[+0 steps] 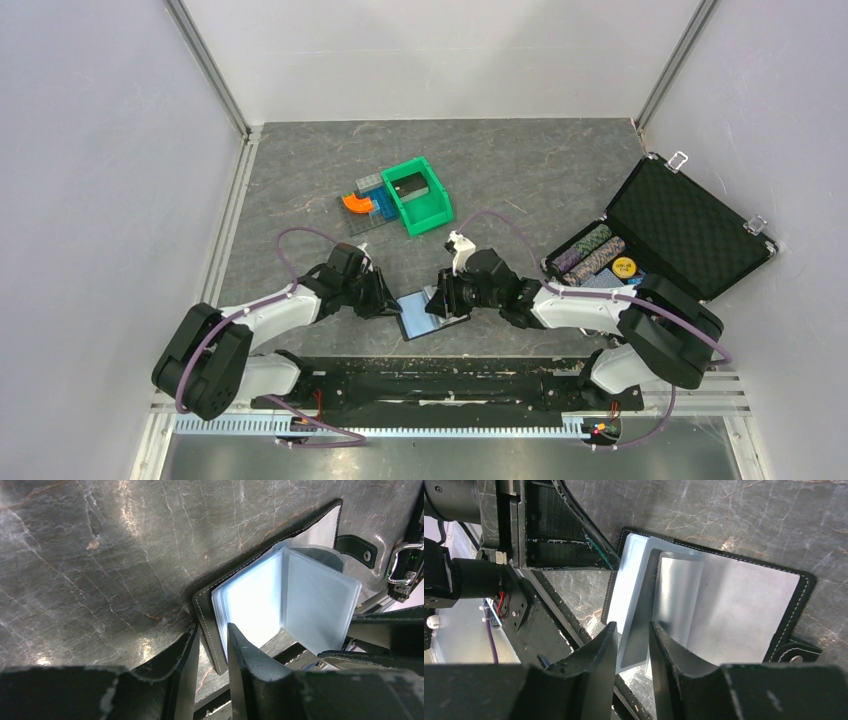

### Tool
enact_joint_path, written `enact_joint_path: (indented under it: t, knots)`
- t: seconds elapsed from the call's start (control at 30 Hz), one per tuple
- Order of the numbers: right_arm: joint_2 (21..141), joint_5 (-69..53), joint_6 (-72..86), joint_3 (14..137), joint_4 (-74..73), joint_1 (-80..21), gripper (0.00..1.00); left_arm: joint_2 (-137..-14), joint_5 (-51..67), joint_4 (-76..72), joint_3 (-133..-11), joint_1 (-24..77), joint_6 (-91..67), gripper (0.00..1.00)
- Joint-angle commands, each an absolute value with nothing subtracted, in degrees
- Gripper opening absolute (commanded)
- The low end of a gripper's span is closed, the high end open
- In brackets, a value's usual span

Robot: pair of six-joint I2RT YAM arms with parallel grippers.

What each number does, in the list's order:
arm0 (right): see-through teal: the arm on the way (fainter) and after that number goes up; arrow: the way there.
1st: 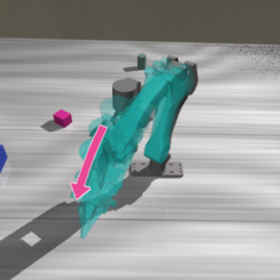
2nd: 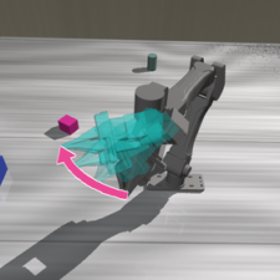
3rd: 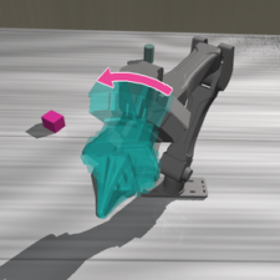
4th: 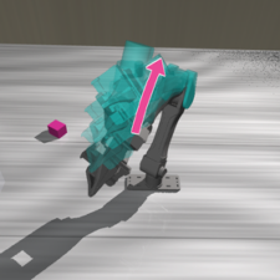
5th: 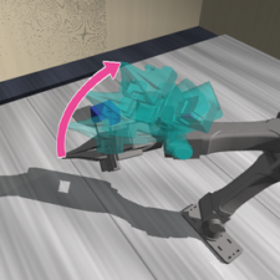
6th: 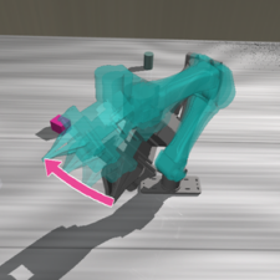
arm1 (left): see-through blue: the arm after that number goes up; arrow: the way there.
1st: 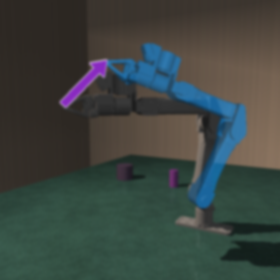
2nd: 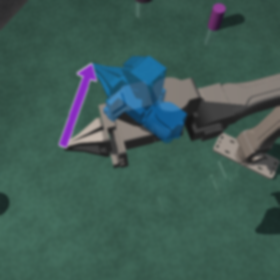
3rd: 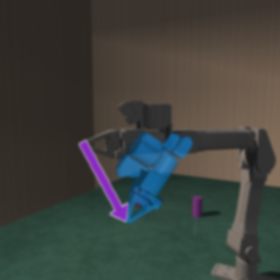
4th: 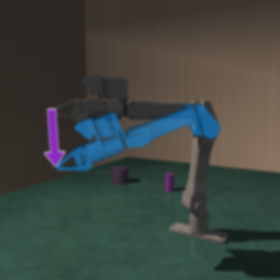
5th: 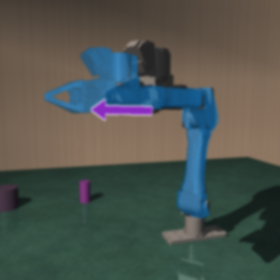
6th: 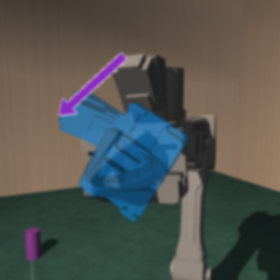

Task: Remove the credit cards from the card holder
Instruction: Remove the credit card from the card holder.

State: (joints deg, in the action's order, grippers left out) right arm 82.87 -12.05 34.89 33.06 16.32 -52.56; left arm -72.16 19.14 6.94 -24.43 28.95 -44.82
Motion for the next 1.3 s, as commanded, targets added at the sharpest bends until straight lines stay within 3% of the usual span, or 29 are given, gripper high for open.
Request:
enact_joint_path:
  t: [0.0, 0.3, 0.43, 0.5, 0.7, 0.8, 0.97, 1.27]
  knots:
    - [82.3, -12.5, 35.3, 32.7, 19.1, -53.3, 0.28, -70.9, 18.3, 8.8, -24.9, 29.0, -45.3, 0.34]
    - [83.8, -11.4, 34.6, 34.0, 18.3, -54.7, 0.24, -69.9, 17.6, 10.7, -26.0, 29.0, -44.8, 0.35]
    - [83.8, -11.6, 34.9, 34.3, 18.3, -54.9, 0.41, -69.5, 17.5, 11.4, -26.4, 28.9, -44.6, 0.36]
    - [83.7, -11.5, 35.1, 34.3, 18.3, -54.9, 0.44, -69.5, 17.3, 11.8, -26.7, 28.9, -44.4, 0.36]
    - [83.6, -11.2, 34.7, 34.6, 18.0, -54.9, 0.28, -68.9, 16.3, 14.2, -28.4, 29.0, -43.3, 0.37]
    - [83.9, -10.3, 34.4, 34.8, 17.1, -54.9, 0.26, -68.0, 16.0, 15.6, -29.3, 28.9, -43.1, 0.37]
    - [83.5, -10.3, 34.7, 34.9, 16.9, -55.0, 0.46, -66.1, 15.6, 17.7, -30.7, 28.9, -42.8, 0.39]
    - [82.2, -9.3, 34.7, 34.6, 16.3, -55.0, 0.5, -63.4, 16.5, 19.1, -32.0, 29.0, -43.4, 0.4]
